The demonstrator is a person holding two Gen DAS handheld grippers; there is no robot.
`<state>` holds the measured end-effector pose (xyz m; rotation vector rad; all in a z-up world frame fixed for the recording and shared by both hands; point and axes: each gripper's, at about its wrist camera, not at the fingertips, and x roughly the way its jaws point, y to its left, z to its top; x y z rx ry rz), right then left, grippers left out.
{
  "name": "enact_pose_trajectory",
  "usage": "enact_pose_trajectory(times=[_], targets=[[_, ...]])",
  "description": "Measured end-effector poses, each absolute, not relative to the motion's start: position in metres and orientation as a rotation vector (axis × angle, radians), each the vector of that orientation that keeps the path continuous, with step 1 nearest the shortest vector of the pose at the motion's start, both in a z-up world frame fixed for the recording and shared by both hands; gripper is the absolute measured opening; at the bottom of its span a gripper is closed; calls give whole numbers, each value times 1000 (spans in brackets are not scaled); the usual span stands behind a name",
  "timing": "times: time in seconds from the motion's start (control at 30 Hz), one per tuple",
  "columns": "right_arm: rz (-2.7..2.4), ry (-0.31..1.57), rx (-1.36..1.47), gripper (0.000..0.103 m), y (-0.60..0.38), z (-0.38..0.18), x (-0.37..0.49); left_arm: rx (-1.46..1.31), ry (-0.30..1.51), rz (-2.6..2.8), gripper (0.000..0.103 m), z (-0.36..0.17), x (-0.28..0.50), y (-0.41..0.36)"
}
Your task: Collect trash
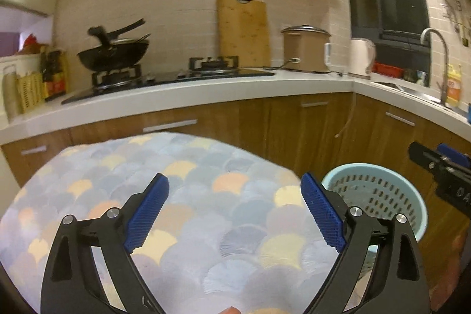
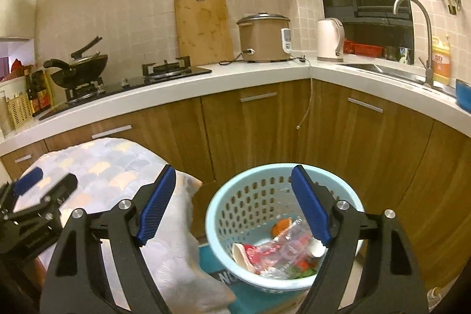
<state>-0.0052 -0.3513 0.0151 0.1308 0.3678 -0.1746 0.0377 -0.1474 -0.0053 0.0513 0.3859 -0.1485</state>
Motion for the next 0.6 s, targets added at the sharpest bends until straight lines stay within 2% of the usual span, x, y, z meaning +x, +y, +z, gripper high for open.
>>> enact_pose_trajectory(times=[0.6], targets=[[-150,336,41,76,-308,25,5,53,386,-119,89,-5,40,-137]])
